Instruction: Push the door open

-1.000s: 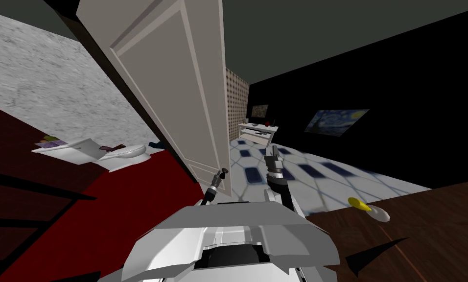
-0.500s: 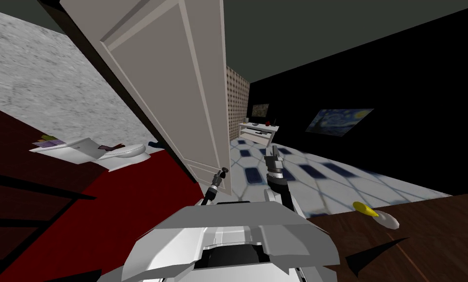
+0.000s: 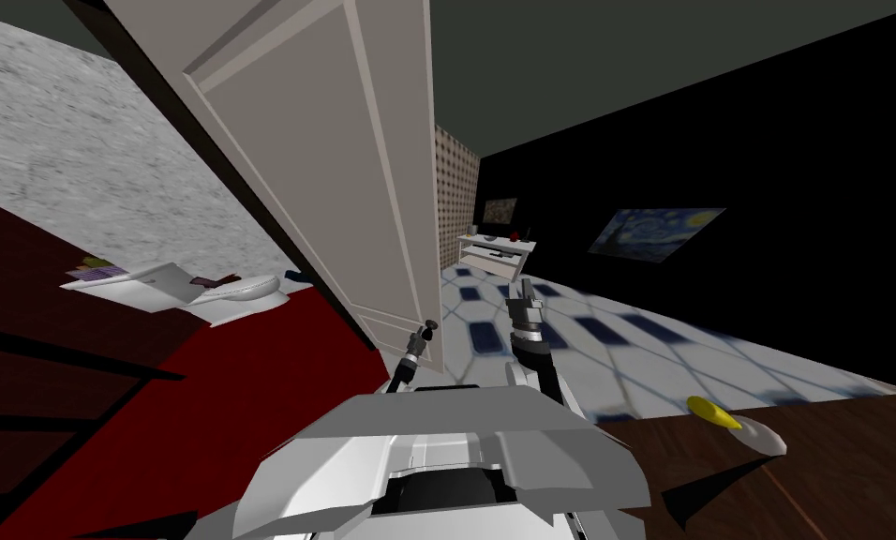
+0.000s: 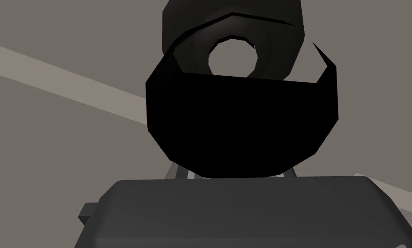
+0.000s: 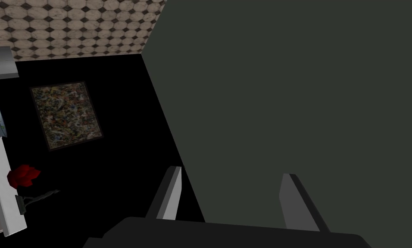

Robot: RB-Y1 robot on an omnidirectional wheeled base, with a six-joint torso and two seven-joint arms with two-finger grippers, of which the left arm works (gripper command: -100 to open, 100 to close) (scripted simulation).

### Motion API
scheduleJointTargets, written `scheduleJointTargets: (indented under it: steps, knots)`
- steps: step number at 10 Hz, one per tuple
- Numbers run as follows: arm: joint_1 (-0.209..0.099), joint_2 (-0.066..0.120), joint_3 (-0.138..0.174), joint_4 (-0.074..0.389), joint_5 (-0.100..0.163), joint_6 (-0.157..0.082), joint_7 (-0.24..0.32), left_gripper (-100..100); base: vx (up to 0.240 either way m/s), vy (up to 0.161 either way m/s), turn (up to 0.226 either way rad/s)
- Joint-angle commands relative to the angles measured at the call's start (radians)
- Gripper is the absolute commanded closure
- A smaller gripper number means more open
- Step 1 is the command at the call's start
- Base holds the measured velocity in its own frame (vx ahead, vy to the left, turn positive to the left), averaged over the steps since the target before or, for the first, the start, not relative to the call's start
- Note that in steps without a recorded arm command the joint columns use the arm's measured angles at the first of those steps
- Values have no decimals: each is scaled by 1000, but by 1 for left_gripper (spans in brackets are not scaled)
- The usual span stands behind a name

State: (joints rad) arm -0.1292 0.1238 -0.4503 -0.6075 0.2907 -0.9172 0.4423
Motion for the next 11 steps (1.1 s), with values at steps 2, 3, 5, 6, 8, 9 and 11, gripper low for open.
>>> scheduleJointTargets:
  steps: [2, 3, 5, 6, 8, 9, 11]
  knots:
    - [-21, -8, -9, -15, 24, 0, 57, 100, 26, -19, 12]
    - [-30, -12, -16, -5, 44, 0, 95, 100, 31, -20, 12]
    - [-30, -12, -16, -5, 44, 0, 98, 100, 20, -11, 0]
    - [-39, -16, -23, 4, 63, 1, 139, 100, 18, -14, 21]
    - [-39, -16, -23, 4, 63, 1, 139, 100, 12, -7, 10]
    - [-39, -16, -23, 4, 63, 1, 139, 100, -1, -3, -12]
    - [-39, -16, -23, 22, 63, 1, 139, 100, 2, -1, -5]
